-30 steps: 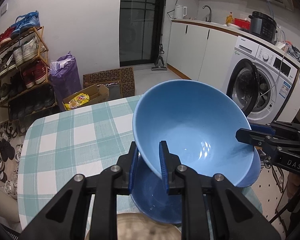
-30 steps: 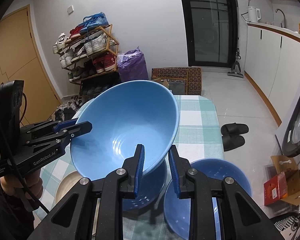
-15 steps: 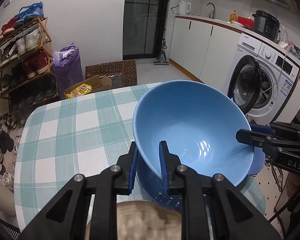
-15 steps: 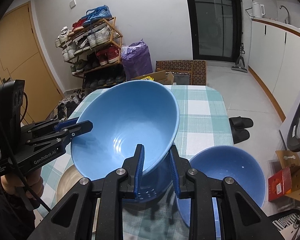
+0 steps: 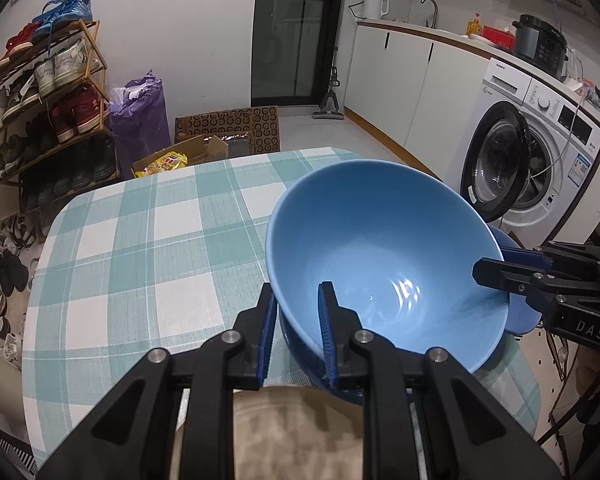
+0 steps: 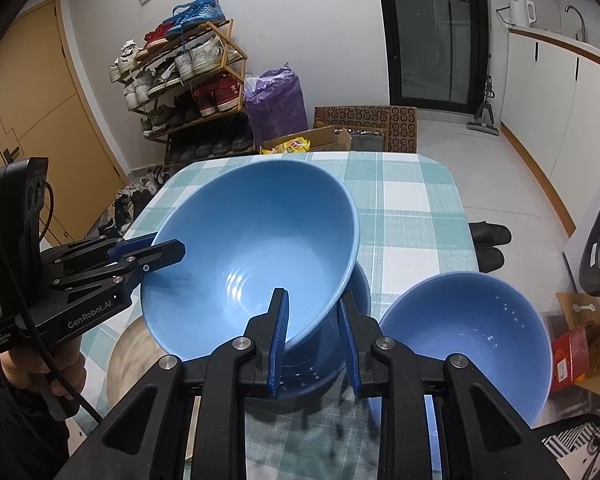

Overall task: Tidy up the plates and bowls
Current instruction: 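Lower the light blue bowl into the darker blue bowl with both grippers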

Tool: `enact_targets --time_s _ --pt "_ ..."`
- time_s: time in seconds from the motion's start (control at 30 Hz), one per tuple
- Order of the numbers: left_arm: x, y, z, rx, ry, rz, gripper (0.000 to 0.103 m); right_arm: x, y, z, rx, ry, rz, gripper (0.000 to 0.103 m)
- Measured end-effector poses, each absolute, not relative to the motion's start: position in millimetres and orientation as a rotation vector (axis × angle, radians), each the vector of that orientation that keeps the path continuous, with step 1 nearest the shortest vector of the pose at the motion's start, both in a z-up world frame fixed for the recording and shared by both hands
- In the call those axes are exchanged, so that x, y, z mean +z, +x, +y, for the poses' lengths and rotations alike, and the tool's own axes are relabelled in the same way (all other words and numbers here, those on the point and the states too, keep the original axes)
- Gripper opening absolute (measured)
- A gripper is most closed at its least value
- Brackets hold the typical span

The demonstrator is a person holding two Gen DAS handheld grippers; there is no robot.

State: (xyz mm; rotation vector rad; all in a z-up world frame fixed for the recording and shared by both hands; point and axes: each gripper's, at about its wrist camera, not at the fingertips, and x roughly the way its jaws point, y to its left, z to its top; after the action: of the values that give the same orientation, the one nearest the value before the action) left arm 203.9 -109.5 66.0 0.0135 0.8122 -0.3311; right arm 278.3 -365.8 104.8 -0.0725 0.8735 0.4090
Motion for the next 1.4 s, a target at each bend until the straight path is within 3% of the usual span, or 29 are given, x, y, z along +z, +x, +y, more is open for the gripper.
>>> enact_targets --time_s 1.4 --pt "30 210 -120 -0.318 0.075 0.888 0.019 50 287 -364 0.357 -0.141 0.976 0.025"
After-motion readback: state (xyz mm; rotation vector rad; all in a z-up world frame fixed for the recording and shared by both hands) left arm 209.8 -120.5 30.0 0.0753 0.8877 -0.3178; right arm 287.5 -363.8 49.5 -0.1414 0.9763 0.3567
